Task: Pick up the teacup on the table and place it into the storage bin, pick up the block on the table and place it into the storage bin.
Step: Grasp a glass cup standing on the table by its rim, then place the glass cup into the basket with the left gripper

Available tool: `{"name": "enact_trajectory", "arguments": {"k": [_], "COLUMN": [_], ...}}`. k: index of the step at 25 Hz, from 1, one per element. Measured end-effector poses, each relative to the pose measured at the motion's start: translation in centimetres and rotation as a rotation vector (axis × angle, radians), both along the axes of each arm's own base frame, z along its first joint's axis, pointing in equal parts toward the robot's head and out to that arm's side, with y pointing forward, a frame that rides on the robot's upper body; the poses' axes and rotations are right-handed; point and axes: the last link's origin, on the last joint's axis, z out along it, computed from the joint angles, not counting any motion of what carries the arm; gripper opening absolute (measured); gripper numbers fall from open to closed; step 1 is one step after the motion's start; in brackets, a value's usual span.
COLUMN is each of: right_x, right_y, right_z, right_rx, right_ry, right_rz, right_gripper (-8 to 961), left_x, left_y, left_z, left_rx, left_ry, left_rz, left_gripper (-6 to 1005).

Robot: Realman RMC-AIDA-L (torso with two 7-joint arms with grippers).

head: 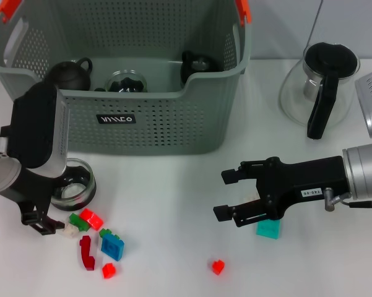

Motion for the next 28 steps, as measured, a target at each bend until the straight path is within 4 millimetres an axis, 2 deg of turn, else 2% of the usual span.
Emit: {"name": "enact_trajectory", "arguments": {"k": [9,21,28], "right_x": [0.04,0.11,0.16], "right_y": [-0.05,-0.01,-0.02], "right_z": [-0.02,0.15,0.22], "right_rx": [0.001,0.007,0.007], "right_ry": [0.001,0.007,0.006], "right_rz": [-0.001,-0.002,-0.001], "right_gripper": [911,912,911], "left_x": [-0.01,0.14,0.28], "left_y": [-0.04,0.47,0.52], "left_z": [0.07,0.06,-0.08], "left_rx": [-0.003,0.026,0.033], "left_ry": [0.005,-0.006,-0.01], "left_rz": [0.004,0.02,0.022], "left_gripper": [666,421,44]}}
